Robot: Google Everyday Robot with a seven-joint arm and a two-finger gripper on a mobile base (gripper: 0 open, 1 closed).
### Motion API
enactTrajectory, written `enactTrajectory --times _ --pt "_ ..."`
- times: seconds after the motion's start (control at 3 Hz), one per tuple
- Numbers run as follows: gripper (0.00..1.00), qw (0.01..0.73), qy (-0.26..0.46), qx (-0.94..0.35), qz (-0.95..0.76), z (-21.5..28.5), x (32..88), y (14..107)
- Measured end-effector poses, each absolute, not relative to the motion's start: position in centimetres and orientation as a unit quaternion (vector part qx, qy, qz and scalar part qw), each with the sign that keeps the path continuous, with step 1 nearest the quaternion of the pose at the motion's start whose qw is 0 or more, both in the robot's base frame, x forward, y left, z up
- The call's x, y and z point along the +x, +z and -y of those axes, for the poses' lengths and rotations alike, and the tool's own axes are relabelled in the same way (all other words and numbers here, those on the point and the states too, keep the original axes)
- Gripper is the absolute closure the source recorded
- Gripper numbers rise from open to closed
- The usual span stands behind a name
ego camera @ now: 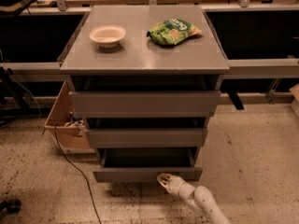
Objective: Close bottom drawer
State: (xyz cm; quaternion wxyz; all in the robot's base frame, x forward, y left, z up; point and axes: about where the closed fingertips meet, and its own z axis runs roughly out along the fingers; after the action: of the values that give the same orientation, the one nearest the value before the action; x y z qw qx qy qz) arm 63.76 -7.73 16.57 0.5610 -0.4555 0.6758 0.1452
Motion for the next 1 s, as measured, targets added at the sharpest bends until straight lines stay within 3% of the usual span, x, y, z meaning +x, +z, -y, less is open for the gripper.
enactTrajectory --times 1.0 --pt "1.00 0.589 0.116 -0.485 -0.635 5.4 68.0 18.1"
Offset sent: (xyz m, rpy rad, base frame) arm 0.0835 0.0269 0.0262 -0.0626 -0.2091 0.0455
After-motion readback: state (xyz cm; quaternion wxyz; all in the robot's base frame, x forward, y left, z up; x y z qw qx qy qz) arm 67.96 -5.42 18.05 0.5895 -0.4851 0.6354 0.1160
